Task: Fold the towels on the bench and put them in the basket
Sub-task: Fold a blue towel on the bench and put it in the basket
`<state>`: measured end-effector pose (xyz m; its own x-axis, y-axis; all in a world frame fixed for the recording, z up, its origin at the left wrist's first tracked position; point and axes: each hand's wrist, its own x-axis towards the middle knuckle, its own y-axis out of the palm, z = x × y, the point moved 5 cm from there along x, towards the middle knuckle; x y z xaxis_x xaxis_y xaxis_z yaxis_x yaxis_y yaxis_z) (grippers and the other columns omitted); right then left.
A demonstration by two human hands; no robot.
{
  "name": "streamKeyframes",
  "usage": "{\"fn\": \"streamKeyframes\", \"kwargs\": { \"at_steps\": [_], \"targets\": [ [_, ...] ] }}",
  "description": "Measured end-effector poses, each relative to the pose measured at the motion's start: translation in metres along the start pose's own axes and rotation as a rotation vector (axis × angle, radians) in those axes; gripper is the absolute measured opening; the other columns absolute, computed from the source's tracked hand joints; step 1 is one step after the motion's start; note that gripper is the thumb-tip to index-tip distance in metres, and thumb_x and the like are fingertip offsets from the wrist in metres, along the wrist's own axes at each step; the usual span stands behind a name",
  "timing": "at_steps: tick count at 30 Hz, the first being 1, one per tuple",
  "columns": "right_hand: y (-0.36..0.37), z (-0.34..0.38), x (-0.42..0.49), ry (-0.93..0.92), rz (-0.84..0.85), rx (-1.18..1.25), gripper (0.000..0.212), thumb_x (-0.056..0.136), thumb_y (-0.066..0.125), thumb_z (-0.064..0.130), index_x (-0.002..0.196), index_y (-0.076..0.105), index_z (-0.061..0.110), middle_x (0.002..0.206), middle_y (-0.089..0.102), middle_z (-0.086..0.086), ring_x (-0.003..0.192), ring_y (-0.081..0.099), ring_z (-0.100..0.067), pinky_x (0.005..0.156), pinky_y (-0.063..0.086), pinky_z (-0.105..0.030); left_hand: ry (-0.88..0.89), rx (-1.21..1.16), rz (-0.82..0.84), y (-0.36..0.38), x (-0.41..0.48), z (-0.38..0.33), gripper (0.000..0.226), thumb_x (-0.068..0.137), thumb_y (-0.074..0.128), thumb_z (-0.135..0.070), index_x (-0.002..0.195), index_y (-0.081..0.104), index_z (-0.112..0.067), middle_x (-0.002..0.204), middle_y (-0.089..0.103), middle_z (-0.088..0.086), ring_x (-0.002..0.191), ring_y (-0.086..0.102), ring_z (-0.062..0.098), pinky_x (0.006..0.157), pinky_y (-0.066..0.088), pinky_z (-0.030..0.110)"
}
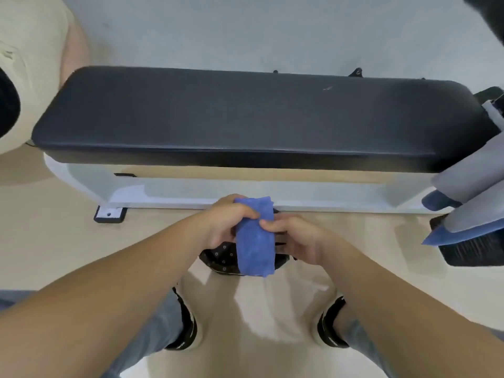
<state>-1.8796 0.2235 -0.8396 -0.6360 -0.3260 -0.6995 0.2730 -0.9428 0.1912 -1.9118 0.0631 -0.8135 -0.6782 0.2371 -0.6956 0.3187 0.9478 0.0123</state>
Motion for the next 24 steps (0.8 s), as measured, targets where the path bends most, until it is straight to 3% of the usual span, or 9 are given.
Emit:
{"fn": "streamKeyframes", "kwargs": {
  "at_steps": [3, 7, 11, 13, 15, 17, 21, 24],
  "targets": [
    [0.005, -0.027, 0.035, 0.032, 0.060, -0.041, 0.037, 0.095, 0.069, 0.018, 0.131, 0.067, 0.011, 0.129, 0.072, -0.011, 0.124, 0.066, -0.030, 0.112, 0.047, -0.047, -0.050, 0.000, -0.042, -0.018, 0.029, 0.030, 0.035, 0.088, 0.069, -0.011, 0.121, 0.068, -0.020, 0.112, 0.077, 0.009, 0.105, 0.074, 0.029, 0.095, 0.059, 0.051],
    [0.011, -0.046, 0.082, 0.078, 0.064, -0.088, 0.037, 0.094, 0.067, 0.005, 0.130, 0.064, 0.012, 0.124, 0.074, -0.007, 0.117, 0.070, -0.023, 0.107, 0.052, -0.041, -0.083, -0.004, -0.123, -0.039, 0.072, 0.056, 0.034, 0.088, 0.073, -0.013, 0.121, 0.068, -0.019, 0.113, 0.076, 0.008, 0.104, 0.073, 0.029, 0.093, 0.060, 0.049],
    [0.012, -0.065, 0.126, 0.069, -0.093, -0.116, 0.026, 0.090, 0.063, 0.002, 0.115, 0.066, 0.009, 0.115, 0.075, -0.014, 0.111, 0.072, -0.029, 0.102, 0.055, -0.048, -0.077, -0.050, -0.230, -0.056, 0.105, 0.076, 0.029, 0.090, 0.075, -0.012, 0.118, 0.069, -0.016, 0.114, 0.075, 0.007, 0.104, 0.072, 0.026, 0.095, 0.060, 0.047],
    [0.009, -0.075, 0.150, 0.075, -0.212, -0.092, 0.022, 0.089, 0.061, 0.002, 0.109, 0.062, 0.012, 0.116, 0.071, -0.019, 0.112, 0.069, -0.035, 0.099, 0.056, -0.054, -0.074, -0.081, -0.353, -0.069, 0.117, 0.084, 0.013, 0.090, 0.074, -0.012, 0.101, 0.069, -0.008, 0.106, 0.073, 0.005, 0.099, 0.070, 0.024, 0.095, 0.059, 0.047],
    [0.013, -0.084, 0.172, 0.106, -0.247, -0.029, 0.023, 0.092, 0.058, 0.002, 0.113, 0.060, 0.012, 0.118, 0.069, -0.022, 0.112, 0.068, -0.040, 0.093, 0.058, -0.058, -0.055, -0.052, -0.489, -0.086, 0.123, 0.090, 0.008, 0.086, 0.069, -0.012, 0.091, 0.063, -0.014, 0.094, 0.065, 0.007, 0.088, 0.063, 0.025, 0.092, 0.059, 0.044],
    [0.020, -0.094, 0.192, 0.140, -0.232, 0.044, 0.023, 0.096, 0.056, 0.001, 0.115, 0.060, 0.014, 0.117, 0.071, -0.018, 0.108, 0.071, -0.037, 0.091, 0.060, -0.055, -0.001, 0.078, -0.566, -0.101, 0.124, 0.091, 0.011, 0.082, 0.063, -0.011, 0.088, 0.061, -0.020, 0.093, 0.066, 0.001, 0.088, 0.063, 0.023, 0.092, 0.058, 0.041],
    [0.035, -0.117, 0.213, 0.210, -0.220, 0.134, 0.029, 0.098, 0.059, -0.001, 0.120, 0.064, 0.018, 0.112, 0.075, -0.007, 0.103, 0.073, -0.028, 0.091, 0.060, -0.048, 0.183, 0.531, -0.590, -0.101, 0.122, 0.088, 0.026, 0.091, 0.052, -0.006, 0.109, 0.066, -0.018, 0.107, 0.065, -0.001, 0.095, 0.060, 0.018, 0.086, 0.046, 0.024],
    [0.038, -0.133, 0.220, 0.266, -0.240, 0.066, 0.026, 0.097, 0.062, -0.002, 0.114, 0.066, 0.017, 0.112, 0.074, -0.012, 0.106, 0.071, -0.034, 0.093, 0.059, -0.050, 0.245, 0.785, -0.456, -0.079, 0.133, 0.104, 0.025, 0.090, 0.056, -0.005, 0.111, 0.068, -0.011, 0.120, 0.054, 0.005, 0.099, 0.059, 0.024, 0.090, 0.049, 0.033]
  ]
}}
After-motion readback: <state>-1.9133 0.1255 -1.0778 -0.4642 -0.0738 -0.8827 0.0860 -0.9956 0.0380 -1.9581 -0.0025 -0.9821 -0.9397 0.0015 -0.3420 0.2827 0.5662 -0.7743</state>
